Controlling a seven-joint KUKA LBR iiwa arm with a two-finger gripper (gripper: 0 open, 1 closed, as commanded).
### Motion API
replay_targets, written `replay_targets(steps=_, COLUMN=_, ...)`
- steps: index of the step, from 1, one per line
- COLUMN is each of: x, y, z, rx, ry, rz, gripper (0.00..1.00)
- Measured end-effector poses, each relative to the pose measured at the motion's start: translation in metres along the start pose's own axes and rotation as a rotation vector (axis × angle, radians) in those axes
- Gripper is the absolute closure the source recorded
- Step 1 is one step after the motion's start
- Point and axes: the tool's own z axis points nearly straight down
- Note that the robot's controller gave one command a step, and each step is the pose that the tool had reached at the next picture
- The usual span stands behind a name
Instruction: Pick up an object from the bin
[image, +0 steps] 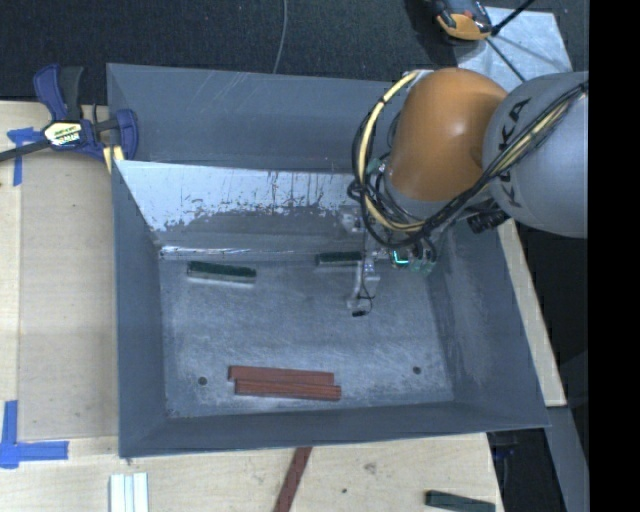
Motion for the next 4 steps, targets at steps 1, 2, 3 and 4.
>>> replay_targets(steps=1, x=-0.002, y=0.000, z=-0.005, rx=0.000, ry=-0.008, rz=0.000, gripper=0.00)
replay_targets(steps=2, x=-0.011, y=-0.021, z=0.014, rx=-0.004, ry=-0.015, rz=0.079, gripper=0.00)
replay_targets(steps=3, x=-0.019, y=-0.051, z=0.073, rx=0.001, ry=-0.009, rz=0.125, gripper=0.00)
replay_targets(steps=4, x=0.002, y=-0.017, z=0.098, rx=-0.002, ry=-0.015, rz=0.320, gripper=1.00)
